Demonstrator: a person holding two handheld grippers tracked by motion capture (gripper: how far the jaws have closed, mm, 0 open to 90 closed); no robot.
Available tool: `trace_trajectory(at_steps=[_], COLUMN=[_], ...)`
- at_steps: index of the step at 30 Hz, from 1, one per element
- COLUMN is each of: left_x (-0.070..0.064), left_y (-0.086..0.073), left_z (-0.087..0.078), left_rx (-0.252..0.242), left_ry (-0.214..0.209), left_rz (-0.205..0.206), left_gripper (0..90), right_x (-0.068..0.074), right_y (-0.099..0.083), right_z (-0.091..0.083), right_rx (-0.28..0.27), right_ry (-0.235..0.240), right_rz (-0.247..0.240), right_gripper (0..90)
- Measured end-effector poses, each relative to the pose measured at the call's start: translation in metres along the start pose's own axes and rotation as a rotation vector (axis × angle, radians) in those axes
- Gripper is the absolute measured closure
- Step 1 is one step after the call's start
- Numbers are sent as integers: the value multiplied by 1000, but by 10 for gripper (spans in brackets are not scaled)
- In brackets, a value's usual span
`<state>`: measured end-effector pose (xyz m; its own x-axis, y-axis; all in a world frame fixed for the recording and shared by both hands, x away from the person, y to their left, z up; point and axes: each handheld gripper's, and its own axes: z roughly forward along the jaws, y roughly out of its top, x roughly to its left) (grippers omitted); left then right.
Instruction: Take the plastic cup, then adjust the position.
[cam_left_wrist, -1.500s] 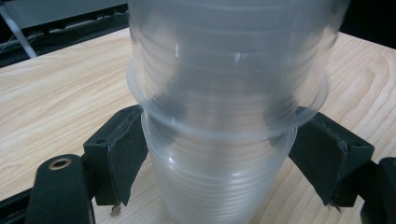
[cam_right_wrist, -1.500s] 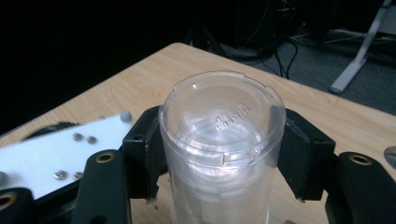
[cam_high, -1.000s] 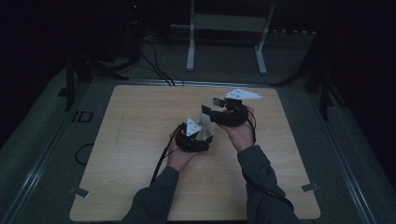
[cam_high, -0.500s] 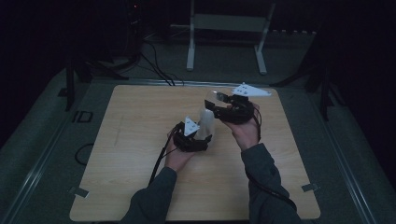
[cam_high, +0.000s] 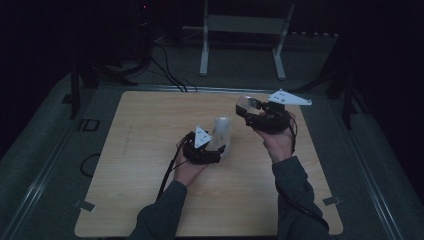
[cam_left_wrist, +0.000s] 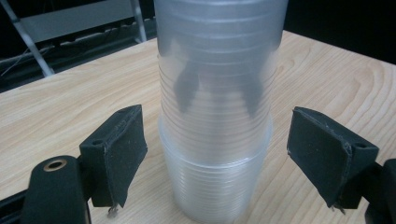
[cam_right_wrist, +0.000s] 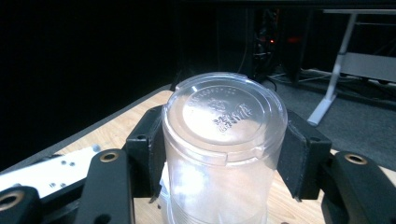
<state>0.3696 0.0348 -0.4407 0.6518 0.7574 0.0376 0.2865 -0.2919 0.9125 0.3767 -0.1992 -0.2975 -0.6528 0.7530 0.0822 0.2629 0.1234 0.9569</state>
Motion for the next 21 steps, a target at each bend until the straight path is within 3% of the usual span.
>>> trace_trajectory(at_steps=[8,21], left_x=[-1,-4], left_y=[-1,-1], left_z=[-6,-17], left_rx=[-10,-35], left_ry=[3,-4], left_rz=[13,22], left_gripper=[193,192], right_x=[-14,-22], right_y=[-14,-34], right_z=[-12,-19], right_rx=[18,43], right_ry=[-36,-59], right_rz=[24,43], right_gripper=[408,410])
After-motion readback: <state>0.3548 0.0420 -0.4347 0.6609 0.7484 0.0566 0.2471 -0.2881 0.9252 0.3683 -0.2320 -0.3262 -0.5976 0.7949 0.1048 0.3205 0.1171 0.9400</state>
